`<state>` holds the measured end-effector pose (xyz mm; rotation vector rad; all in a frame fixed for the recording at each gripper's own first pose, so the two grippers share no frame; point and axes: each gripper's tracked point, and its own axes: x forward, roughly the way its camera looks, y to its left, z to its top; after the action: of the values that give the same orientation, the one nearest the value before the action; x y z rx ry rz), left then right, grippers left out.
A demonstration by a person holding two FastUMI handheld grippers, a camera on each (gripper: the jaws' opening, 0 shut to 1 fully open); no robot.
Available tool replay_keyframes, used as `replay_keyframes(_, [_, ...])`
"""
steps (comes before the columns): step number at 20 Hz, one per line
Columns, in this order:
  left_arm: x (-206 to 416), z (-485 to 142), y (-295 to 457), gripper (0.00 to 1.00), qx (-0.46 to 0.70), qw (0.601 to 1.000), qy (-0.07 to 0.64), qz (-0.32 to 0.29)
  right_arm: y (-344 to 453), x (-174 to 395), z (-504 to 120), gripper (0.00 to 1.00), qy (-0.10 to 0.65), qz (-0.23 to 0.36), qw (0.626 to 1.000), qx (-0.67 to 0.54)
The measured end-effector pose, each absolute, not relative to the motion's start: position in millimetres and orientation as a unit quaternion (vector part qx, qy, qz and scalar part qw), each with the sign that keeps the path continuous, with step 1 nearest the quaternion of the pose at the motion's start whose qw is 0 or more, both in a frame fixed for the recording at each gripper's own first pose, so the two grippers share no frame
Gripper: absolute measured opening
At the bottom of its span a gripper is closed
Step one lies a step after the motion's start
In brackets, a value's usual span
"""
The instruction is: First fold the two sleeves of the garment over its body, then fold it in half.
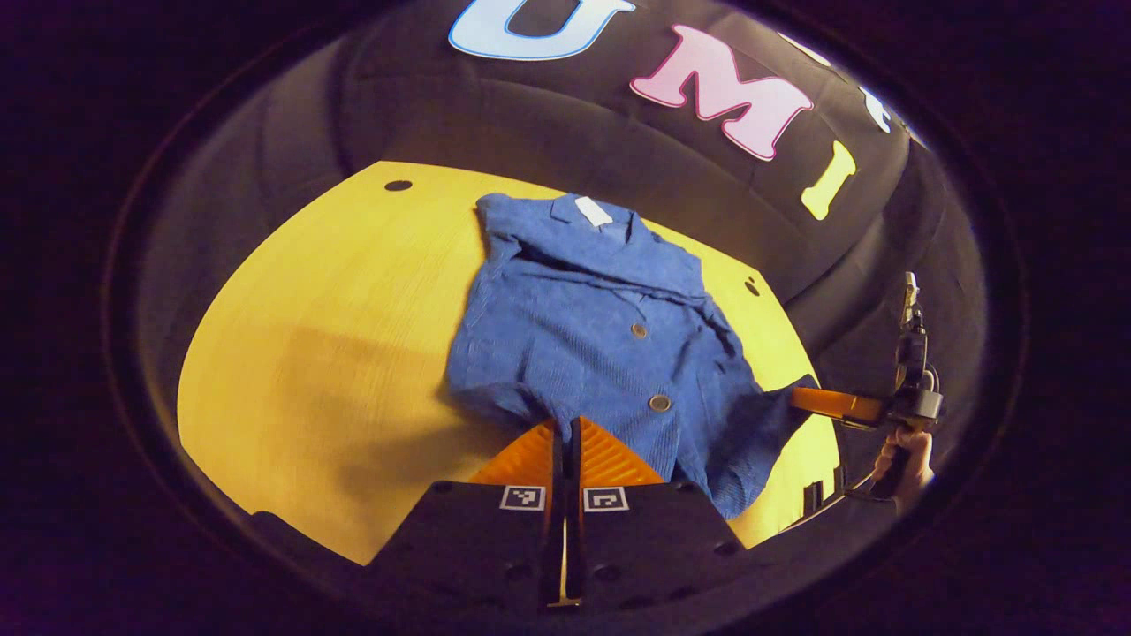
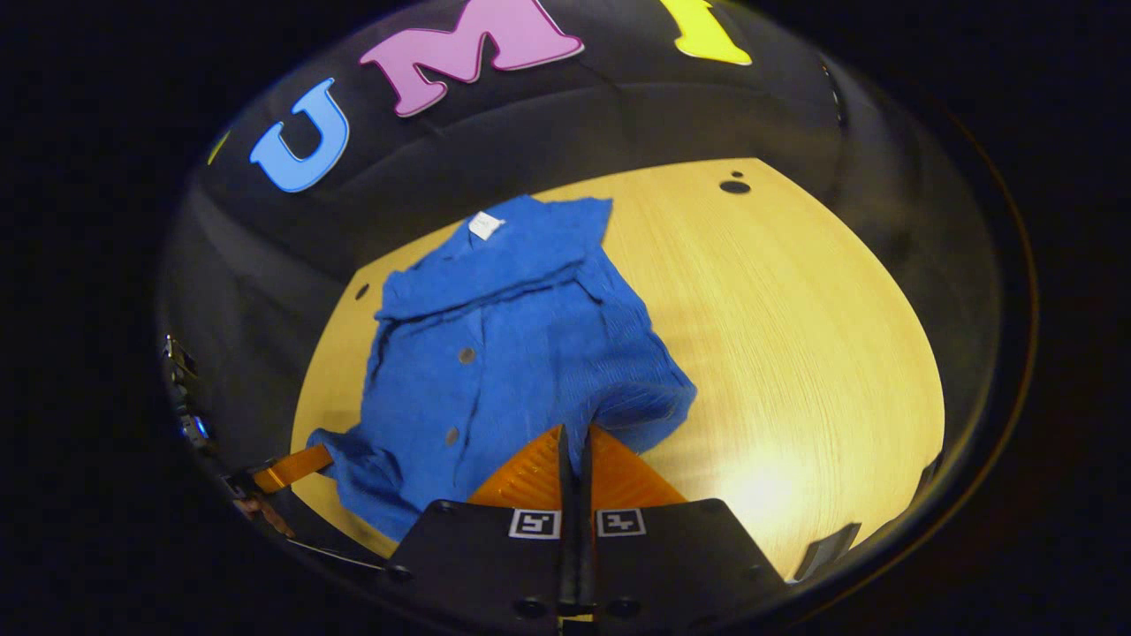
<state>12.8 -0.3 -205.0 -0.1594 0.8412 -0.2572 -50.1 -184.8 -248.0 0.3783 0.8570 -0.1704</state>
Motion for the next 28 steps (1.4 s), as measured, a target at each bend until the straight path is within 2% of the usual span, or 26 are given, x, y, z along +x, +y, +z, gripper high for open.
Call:
replay_keyframes(3, [79,-167,-5,0.00,-0.066,0.920,0.356,-0.148,-190,24,-208,0.01,0.365,-0.066,0.911,0.180])
replay_keyframes(6, [162,-130,-15,0.00,-0.129,0.925,0.314,-0.168,-215,114,-171,0.01,0.310,-0.065,0.933,0.172])
replay_keyframes(8, [231,-116,1,0.00,-0.119,0.944,0.265,-0.156,-238,176,-162,0.00,0.273,-0.077,0.946,0.159])
replay_keyframes(11, [346,-102,27,0.00,-0.112,0.973,0.164,-0.119,-272,252,-188,0.02,0.235,-0.119,0.951,0.159])
replay_keyframes(12, [374,-108,38,0.05,-0.108,0.978,0.149,-0.099,-287,270,-196,0.20,0.219,-0.142,0.954,0.150])
replay_keyframes(13, [390,-117,49,0.16,-0.101,0.981,0.142,-0.090,-294,282,-206,0.39,0.206,-0.155,0.955,0.147])
replay_keyframes(14, [403,-131,62,0.39,-0.078,0.984,0.141,-0.070,-299,293,-216,0.58,0.200,-0.162,0.956,0.142])
replay_keyframes(15, [408,-146,74,0.61,-0.045,0.987,0.148,-0.040,-301,296,-223,0.52,0.200,-0.165,0.957,0.131])
replay_keyframes(16, [406,-157,79,0.83,-0.009,0.986,0.169,-0.015,-301,295,-230,0.67,0.204,-0.166,0.958,0.115])
replay_keyframes(17, [398,-164,81,0.83,0.011,0.981,0.195,-0.001,-299,292,-227,0.82,0.203,-0.162,0.961,0.095])
replay_keyframes(18, [396,-155,77,0.84,0.024,0.981,0.192,0.001,-298,289,-225,0.97,0.204,-0.157,0.964,0.069])
replay_keyframes(22, [359,-112,52,0.84,0.014,0.988,0.156,-0.016,-282,265,-188,0.98,0.173,-0.140,0.974,-0.038])
replay_keyframes(28, [249,-38,8,0.84,0.028,0.993,0.102,-0.057,-216,186,-103,0.98,0.118,-0.139,0.981,-0.060])
